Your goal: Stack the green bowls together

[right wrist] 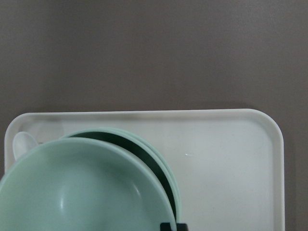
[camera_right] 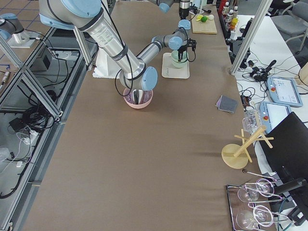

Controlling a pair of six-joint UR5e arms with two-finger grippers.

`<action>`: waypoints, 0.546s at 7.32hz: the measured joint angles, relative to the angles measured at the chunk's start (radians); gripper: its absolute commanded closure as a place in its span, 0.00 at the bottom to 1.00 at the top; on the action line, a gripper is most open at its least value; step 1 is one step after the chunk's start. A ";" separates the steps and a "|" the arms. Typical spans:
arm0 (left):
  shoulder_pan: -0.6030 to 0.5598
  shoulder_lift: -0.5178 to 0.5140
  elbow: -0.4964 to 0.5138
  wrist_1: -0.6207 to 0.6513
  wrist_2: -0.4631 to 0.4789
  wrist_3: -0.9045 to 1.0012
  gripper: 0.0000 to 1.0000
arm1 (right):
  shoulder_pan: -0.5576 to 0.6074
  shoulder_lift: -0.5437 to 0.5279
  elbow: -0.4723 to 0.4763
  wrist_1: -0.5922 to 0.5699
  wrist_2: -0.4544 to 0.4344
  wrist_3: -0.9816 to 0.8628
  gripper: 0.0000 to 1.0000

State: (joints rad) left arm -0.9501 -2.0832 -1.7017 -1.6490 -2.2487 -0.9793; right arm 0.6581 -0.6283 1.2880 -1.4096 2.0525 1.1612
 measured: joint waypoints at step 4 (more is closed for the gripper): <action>0.001 0.001 0.001 0.000 0.000 -0.001 0.02 | 0.000 -0.001 -0.013 0.014 -0.006 0.000 1.00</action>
State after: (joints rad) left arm -0.9491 -2.0823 -1.7012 -1.6490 -2.2488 -0.9800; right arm 0.6581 -0.6289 1.2749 -1.3961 2.0469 1.1612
